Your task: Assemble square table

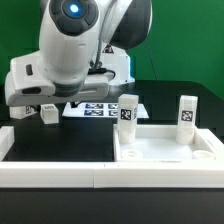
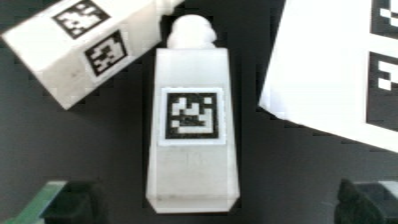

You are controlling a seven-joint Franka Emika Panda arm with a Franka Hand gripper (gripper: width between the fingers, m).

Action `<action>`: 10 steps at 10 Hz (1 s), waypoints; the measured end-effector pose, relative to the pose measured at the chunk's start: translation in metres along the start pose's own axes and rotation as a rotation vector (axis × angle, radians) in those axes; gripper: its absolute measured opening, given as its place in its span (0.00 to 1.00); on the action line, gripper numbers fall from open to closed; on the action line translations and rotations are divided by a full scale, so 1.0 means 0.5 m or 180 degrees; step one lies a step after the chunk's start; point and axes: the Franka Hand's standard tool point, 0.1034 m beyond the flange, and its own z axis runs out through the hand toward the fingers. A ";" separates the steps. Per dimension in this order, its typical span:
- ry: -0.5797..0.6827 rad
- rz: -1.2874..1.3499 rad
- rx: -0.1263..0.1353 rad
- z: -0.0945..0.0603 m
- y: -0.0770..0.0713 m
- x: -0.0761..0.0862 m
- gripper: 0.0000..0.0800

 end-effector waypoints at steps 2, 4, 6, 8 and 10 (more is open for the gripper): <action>-0.0002 0.0000 0.0000 0.001 0.000 0.000 0.81; -0.0035 0.0038 0.0019 0.023 0.009 -0.002 0.81; -0.0154 0.0162 0.0049 0.054 0.011 -0.007 0.81; -0.0157 0.0177 0.0044 0.059 0.008 -0.003 0.81; -0.0158 0.0172 0.0044 0.059 0.008 -0.003 0.67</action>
Offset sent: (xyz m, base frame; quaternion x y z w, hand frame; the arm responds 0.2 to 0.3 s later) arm -0.0205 -0.0263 -0.0320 0.0182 -0.0124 0.0478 0.9986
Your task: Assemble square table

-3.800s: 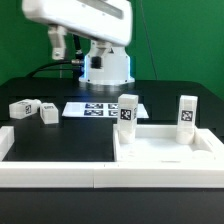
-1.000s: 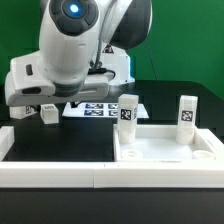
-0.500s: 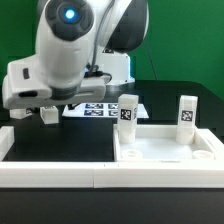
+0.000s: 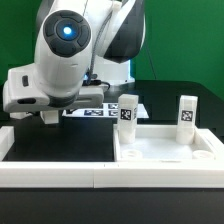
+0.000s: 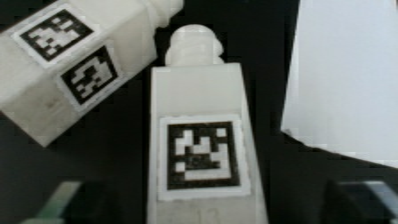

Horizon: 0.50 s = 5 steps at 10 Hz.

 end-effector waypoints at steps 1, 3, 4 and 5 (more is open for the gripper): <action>0.0000 0.0000 0.0000 0.000 0.000 0.000 0.49; 0.0000 0.0000 0.0000 0.000 0.000 0.000 0.36; 0.0000 0.0000 0.0000 0.000 0.000 0.000 0.36; 0.0000 0.0000 0.0000 0.000 0.000 0.000 0.36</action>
Offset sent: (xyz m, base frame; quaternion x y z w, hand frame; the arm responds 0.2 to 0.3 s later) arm 0.0000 0.0000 0.0000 0.0000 0.0000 0.0000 1.0000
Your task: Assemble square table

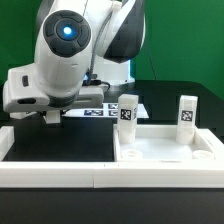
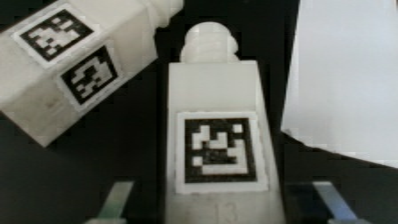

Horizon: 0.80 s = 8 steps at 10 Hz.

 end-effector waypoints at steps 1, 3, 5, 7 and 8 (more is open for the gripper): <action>0.0000 0.0000 0.0000 0.000 0.000 0.000 0.36; 0.0000 0.0000 0.0000 0.000 0.000 0.000 0.36; 0.0003 -0.0145 0.0018 -0.049 0.001 -0.014 0.36; 0.0012 -0.0170 0.0041 -0.158 -0.009 -0.053 0.36; 0.0097 -0.0175 0.0030 -0.191 -0.014 -0.071 0.36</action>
Offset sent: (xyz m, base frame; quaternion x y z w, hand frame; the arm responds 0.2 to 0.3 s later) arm 0.0000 0.0000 0.0000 0.0000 0.0000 0.0000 1.0000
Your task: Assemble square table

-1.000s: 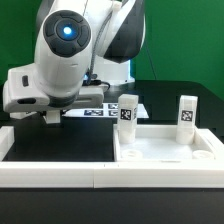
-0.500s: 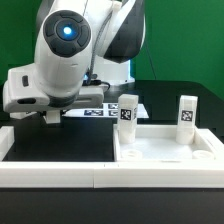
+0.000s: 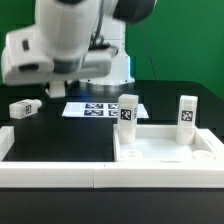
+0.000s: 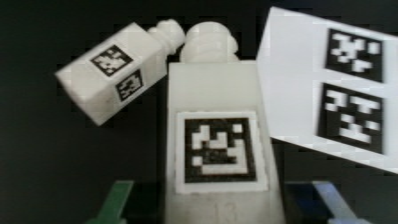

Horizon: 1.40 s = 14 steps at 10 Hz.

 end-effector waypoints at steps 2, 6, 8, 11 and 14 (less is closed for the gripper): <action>0.0249 0.0016 -0.0005 0.014 0.010 0.013 0.36; 0.1114 0.0094 -0.0072 -0.109 -0.033 0.037 0.36; 0.1504 0.0320 -0.0138 -0.246 -0.094 0.052 0.36; 0.2220 0.0336 -0.0229 -0.282 -0.103 0.070 0.36; 0.2846 0.0415 -0.0273 -0.308 -0.140 0.100 0.36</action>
Offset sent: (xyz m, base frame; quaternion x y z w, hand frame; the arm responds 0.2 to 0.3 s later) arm 0.0000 0.0000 0.0000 0.0000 0.1938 0.0000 0.9810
